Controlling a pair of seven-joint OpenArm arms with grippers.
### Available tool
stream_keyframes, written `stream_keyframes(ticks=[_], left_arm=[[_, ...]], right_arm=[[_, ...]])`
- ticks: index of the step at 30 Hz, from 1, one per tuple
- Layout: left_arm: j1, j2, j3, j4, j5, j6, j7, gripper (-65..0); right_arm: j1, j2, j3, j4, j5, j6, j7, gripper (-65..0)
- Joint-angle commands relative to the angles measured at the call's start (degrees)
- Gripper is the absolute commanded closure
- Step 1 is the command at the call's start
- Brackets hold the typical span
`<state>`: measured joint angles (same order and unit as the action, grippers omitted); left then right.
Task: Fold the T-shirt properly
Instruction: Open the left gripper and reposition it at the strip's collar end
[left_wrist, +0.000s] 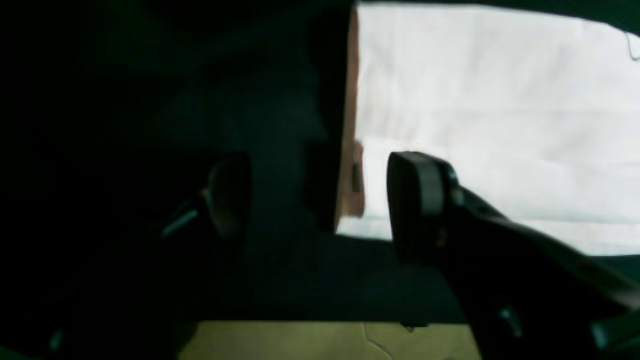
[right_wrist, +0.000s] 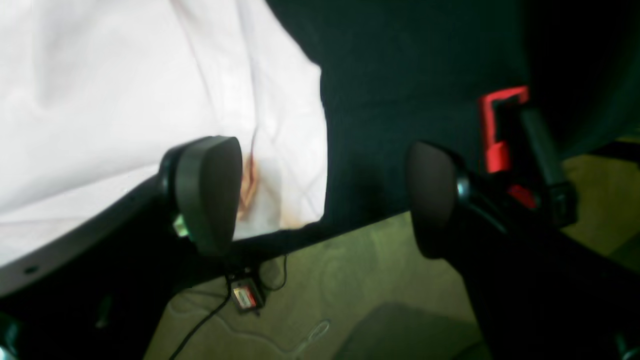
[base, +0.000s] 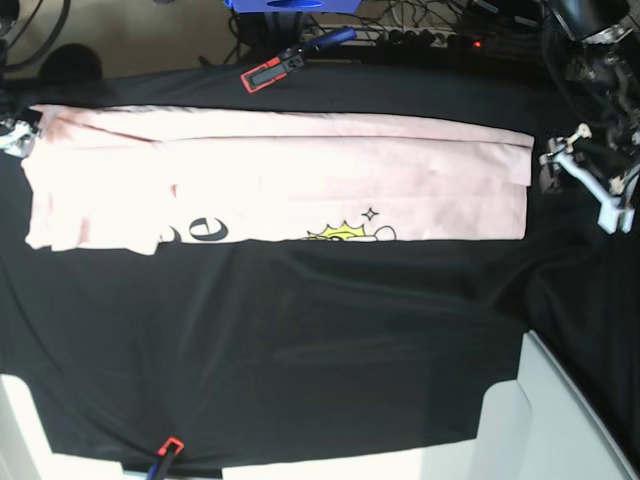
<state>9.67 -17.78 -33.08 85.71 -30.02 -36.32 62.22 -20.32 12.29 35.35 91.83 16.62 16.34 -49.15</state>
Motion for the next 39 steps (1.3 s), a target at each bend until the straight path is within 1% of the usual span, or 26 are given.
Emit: stream_keyframes(ticks=[1,4,7,12,18,19,21,25,29,32,39], left_arm=[[-0.75,-2.31,-0.46,-1.45,-3.87,-0.56,-1.16,-44.8],[-1.98,-4.86,-0.63,-9.98,-11.25,-0.65,-1.25,-48.5],[-4.7,-5.82,-0.46,-17.71,-14.59,-0.65,-1.25,-48.9],[-7.52,-5.3,-0.11,-21.58,-14.68,-0.65,-1.25,-48.9],[-8.4,-3.89,6.4,-21.67,-14.68,-0.39,-1.51,-48.4],[-8.4,-3.27,7.19,-21.67,-14.68,-0.39,-2.04,-48.2],[-7.78,-2.57,8.68,-21.67,-14.68,-0.3,-4.94,-48.2],[-6.55,-2.48,10.09,-23.43,-14.68,-0.3,-8.28,-48.2],[-6.29,-3.1,9.83,-23.78,-14.68,-0.3,-8.55,-48.2],[-6.29,-4.77,9.83,-23.69,-14.77,-0.3,-8.63,-48.2],[-6.73,-6.97,9.83,-23.69,-14.77,-0.3,-8.63,-48.2]], right_arm=[[0.32,1.11,-0.85,0.87,0.48,-0.12,1.37,-48.8],[0.23,1.38,-3.05,0.87,0.48,-0.12,1.45,-48.8],[0.23,1.2,-4.01,0.87,0.48,-0.12,1.45,-48.8],[0.23,1.11,-4.36,0.96,0.48,-0.03,1.54,-48.8],[0.14,1.11,-4.1,1.22,0.48,-0.03,1.54,-48.8],[0.14,1.11,-4.1,1.22,0.48,-0.03,1.54,-48.8],[0.14,1.11,-4.01,1.22,0.48,-0.03,1.54,-48.8],[-0.56,1.11,-4.1,1.31,0.48,-0.03,1.54,-48.8],[-0.56,1.11,-4.19,1.31,0.48,-0.03,1.54,-48.8],[-0.56,1.11,-4.19,1.31,0.48,-0.03,1.54,-48.8],[-0.56,1.11,-4.19,1.31,0.48,-0.03,1.54,-48.8]])
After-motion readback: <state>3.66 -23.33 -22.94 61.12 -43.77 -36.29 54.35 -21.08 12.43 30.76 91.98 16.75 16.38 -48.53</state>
